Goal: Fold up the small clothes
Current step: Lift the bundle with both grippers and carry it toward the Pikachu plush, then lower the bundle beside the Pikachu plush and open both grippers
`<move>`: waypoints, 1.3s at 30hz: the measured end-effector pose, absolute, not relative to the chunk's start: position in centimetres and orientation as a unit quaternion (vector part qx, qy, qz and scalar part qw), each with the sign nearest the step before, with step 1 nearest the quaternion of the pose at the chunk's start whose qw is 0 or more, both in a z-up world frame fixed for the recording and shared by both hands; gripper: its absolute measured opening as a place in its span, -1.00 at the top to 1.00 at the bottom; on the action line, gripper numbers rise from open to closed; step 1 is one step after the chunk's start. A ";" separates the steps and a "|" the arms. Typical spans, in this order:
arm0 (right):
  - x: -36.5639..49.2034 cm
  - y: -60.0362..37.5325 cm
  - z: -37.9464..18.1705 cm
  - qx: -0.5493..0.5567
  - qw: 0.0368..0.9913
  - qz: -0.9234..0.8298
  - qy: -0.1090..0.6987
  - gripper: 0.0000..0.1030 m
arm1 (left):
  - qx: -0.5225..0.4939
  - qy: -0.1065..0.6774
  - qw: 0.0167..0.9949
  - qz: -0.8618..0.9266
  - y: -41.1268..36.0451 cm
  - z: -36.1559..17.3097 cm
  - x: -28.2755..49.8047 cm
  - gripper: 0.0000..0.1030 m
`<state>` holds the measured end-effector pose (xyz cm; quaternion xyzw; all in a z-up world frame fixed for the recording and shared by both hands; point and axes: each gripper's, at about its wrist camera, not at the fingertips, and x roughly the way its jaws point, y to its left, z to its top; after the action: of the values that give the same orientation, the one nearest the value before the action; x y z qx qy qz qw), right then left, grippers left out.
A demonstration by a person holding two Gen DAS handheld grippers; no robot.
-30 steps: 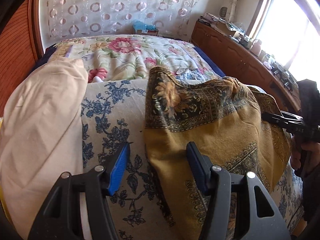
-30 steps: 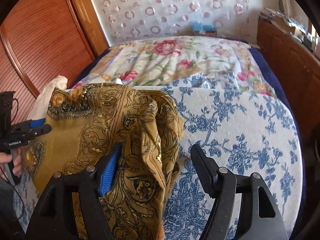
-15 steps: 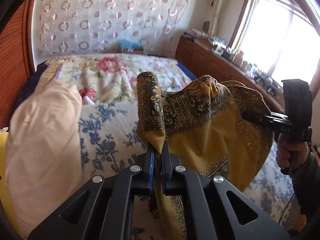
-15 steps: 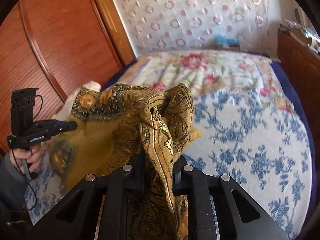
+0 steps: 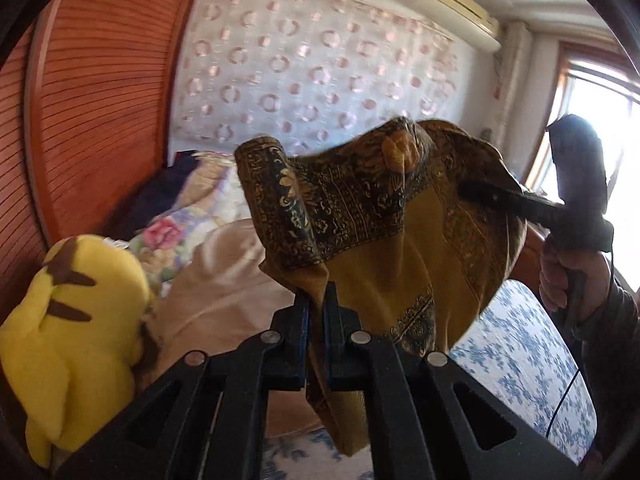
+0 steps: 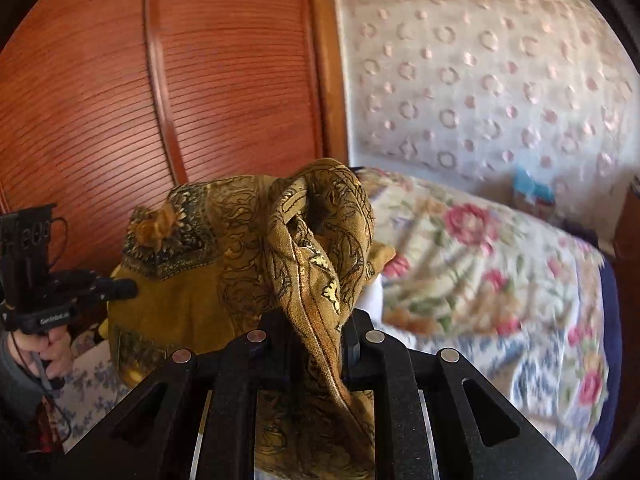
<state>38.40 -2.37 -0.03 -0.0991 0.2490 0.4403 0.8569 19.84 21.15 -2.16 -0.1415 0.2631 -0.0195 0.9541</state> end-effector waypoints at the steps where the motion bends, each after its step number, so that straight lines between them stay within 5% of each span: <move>1: 39.0 -0.1 0.5 -0.115 0.853 0.448 0.243 0.75 | -0.147 0.263 0.953 -0.011 21.9 -2.7 19.8 0.97; 14: 41.1 19.6 -1.2 -0.234 0.788 0.512 0.248 0.75 | -0.192 0.291 0.935 0.060 25.3 -8.4 18.1 0.96; 19: 41.4 22.5 -2.6 -0.253 0.788 0.495 0.264 0.52 | -0.185 0.311 0.930 0.064 25.6 -9.4 17.8 0.96; 21: 41.5 22.4 -1.9 -0.248 0.797 0.487 0.257 0.08 | -0.186 0.314 0.929 0.065 25.7 -9.5 17.8 0.95; 23: 41.6 21.7 -1.2 -0.229 0.813 0.477 0.244 -0.12 | -0.185 0.317 0.927 0.071 25.8 -9.5 17.8 0.89; 28: 41.1 20.3 -2.3 -0.214 0.817 0.474 0.249 -0.12 | -0.178 0.323 0.926 0.076 25.9 -9.6 17.5 0.80; 35: 42.2 19.7 -9.4 -0.205 0.804 0.455 0.323 -0.12 | -0.162 0.309 0.934 0.071 25.4 -8.2 16.3 -0.14; 39: 42.4 18.3 -10.2 -0.169 0.817 0.452 0.317 -0.12 | -0.132 0.301 0.942 0.074 24.4 -6.7 15.7 -0.19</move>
<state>42.35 18.35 -10.22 -0.1686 0.3167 0.4520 0.8167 15.71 24.43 -6.68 -0.1324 0.3008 0.0736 0.9416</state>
